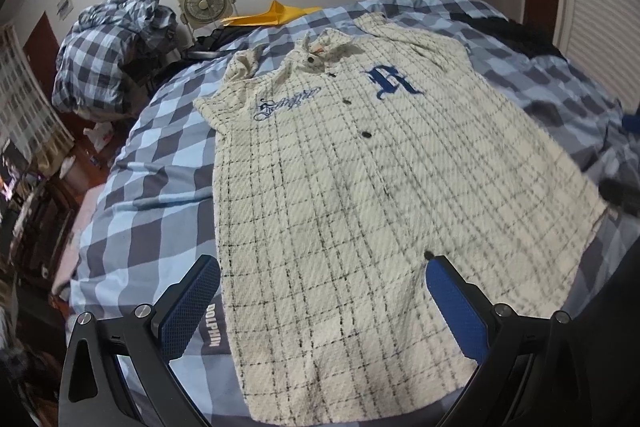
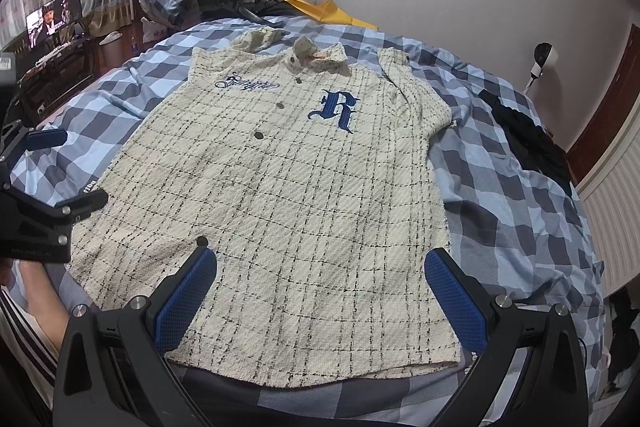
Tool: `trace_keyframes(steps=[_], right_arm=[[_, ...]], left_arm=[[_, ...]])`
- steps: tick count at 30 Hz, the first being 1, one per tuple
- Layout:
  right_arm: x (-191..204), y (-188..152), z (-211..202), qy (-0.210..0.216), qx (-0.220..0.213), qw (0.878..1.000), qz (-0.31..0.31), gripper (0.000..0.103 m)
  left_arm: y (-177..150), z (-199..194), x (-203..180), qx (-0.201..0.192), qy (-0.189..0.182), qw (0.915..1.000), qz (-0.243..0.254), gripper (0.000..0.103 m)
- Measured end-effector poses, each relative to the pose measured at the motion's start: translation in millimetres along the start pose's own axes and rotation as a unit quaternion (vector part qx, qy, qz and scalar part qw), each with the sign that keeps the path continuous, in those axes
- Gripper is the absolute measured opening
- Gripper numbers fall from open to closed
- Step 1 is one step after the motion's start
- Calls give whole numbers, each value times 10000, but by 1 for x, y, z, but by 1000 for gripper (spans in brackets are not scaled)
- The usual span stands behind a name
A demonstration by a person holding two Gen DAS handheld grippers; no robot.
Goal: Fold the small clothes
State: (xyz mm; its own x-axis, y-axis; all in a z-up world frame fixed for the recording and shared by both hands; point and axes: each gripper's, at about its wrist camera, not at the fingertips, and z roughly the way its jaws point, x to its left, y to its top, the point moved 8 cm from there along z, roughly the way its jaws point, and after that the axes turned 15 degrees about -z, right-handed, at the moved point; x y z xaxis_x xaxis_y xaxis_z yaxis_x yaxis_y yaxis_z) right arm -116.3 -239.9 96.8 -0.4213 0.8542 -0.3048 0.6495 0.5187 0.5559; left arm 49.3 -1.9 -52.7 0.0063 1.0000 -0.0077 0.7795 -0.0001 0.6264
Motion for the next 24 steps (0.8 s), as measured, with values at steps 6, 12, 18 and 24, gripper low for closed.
trace_keyframes(steps=[6, 12, 18, 24], right_arm=[[0, -1, -1, 199, 23, 9997, 104, 102], [2, -2, 5, 558, 313, 9978, 154, 102], [-20, 29, 15, 1303, 235, 9910, 209, 102], [-94, 123, 72, 858, -32, 9960, -231, 102]], left_arm=[[39, -7, -7, -161, 65, 9998, 99, 103], [48, 11, 3, -301, -1, 9994, -143, 103], [25, 40, 30, 281, 155, 9993, -203, 103], [24, 54, 41, 579, 166, 9969, -500, 103]])
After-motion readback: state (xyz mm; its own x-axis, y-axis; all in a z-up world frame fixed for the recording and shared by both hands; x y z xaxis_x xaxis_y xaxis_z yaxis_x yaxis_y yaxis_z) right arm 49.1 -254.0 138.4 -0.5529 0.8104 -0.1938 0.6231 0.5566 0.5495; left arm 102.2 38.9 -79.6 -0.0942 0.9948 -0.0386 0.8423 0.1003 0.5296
